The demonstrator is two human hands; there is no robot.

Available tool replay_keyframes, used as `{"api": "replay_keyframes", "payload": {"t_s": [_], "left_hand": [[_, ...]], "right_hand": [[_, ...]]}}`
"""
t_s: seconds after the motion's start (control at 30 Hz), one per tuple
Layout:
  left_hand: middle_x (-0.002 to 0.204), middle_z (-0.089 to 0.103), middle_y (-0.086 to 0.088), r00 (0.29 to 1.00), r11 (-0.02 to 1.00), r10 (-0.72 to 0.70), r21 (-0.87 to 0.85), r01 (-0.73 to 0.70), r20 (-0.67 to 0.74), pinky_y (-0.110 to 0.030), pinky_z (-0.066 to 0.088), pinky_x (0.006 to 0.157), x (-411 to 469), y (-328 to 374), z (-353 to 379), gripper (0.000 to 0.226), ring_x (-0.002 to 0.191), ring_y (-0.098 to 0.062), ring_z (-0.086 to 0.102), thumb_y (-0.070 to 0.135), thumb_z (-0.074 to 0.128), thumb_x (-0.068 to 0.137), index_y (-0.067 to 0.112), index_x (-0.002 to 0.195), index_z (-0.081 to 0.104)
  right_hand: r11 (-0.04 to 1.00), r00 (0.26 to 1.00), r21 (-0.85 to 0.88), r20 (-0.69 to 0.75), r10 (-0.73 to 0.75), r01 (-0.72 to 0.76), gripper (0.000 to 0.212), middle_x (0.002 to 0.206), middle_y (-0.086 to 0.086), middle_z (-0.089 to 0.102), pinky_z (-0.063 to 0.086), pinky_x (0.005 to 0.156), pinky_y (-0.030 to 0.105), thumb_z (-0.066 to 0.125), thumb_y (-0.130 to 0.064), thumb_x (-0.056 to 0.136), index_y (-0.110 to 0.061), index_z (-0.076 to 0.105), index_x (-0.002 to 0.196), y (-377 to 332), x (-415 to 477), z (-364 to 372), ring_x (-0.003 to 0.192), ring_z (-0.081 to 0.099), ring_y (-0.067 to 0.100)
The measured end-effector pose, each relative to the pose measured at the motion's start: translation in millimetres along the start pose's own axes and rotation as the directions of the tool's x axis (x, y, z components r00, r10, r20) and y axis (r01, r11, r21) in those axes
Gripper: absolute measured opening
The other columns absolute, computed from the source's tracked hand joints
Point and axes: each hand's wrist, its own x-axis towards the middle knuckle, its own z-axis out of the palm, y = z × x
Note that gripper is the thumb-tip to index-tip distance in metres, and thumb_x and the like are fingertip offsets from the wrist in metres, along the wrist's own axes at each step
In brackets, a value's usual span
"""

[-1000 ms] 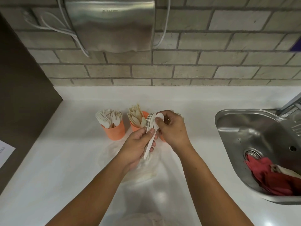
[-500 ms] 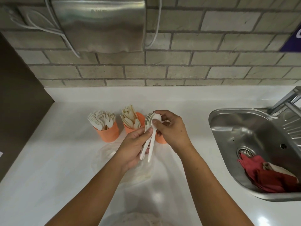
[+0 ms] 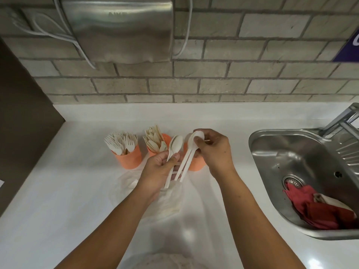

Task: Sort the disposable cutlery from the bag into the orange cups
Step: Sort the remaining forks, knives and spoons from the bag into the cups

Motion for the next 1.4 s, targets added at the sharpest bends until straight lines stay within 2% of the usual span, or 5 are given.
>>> {"api": "replay_keyframes", "payload": {"t_s": [0.37,0.77,1.03,1.23,1.4], "left_hand": [[0.094,0.063,-0.003,0.994,1.0,-0.024,-0.021,0.022,-0.103,-0.025,0.057,0.065,3,-9,-6,0.024,0.073,-0.008,0.062,0.031,0.068,0.099,0.011,0.11,0.075],[0.085,0.067,0.005,0.996,0.999,-0.039,-0.003,0.038,-0.086,-0.023,0.054,0.06,-1,-8,-10,0.018,0.069,-0.006,0.063,0.029,0.069,0.099,0.012,0.101,0.075],[0.085,0.067,0.005,0.995,0.997,-0.072,0.006,0.073,-0.066,-0.024,0.05,0.059,0,-6,-3,0.022,0.07,-0.008,0.063,0.032,0.072,0.097,0.011,0.102,0.076],[0.087,0.071,0.004,0.996,0.996,-0.082,-0.024,0.082,-0.04,-0.023,0.046,0.053,-5,-2,0,0.024,0.065,-0.01,0.062,0.034,0.068,0.098,0.012,0.101,0.076],[0.096,0.077,0.001,0.997,0.997,-0.073,-0.02,0.073,-0.038,-0.025,0.05,0.053,-7,0,-2,0.024,0.067,-0.013,0.065,0.029,0.061,0.104,0.011,0.109,0.075]], "right_hand": [[0.783,0.818,-0.433,-0.159,-0.553,0.446,0.016,0.095,0.003,0.067,0.044,0.072,0.013,0.057,-0.005,0.096,-0.013,0.07,0.103,-12,35,-21,0.081,0.058,0.009],[0.365,0.859,-0.851,0.175,-0.481,0.378,0.014,0.101,0.004,0.062,0.034,0.069,0.035,0.068,-0.019,0.085,-0.018,0.072,0.098,50,39,-10,0.092,0.051,0.034],[0.834,0.919,-0.389,0.192,-0.343,0.392,0.018,0.097,-0.005,0.064,0.046,0.079,0.017,0.07,-0.027,0.089,-0.023,0.074,0.107,-6,8,5,0.085,0.06,0.007],[0.937,0.972,-0.292,0.193,-0.136,0.189,0.012,0.08,0.007,0.07,0.055,0.069,0.035,0.071,-0.015,0.089,-0.023,0.073,0.097,3,0,15,0.07,0.065,0.02],[0.948,0.989,-0.288,0.097,-0.112,0.135,0.011,0.079,-0.004,0.073,0.053,0.066,0.02,0.07,-0.013,0.087,-0.021,0.073,0.093,3,0,16,0.072,0.068,0.012]]}}
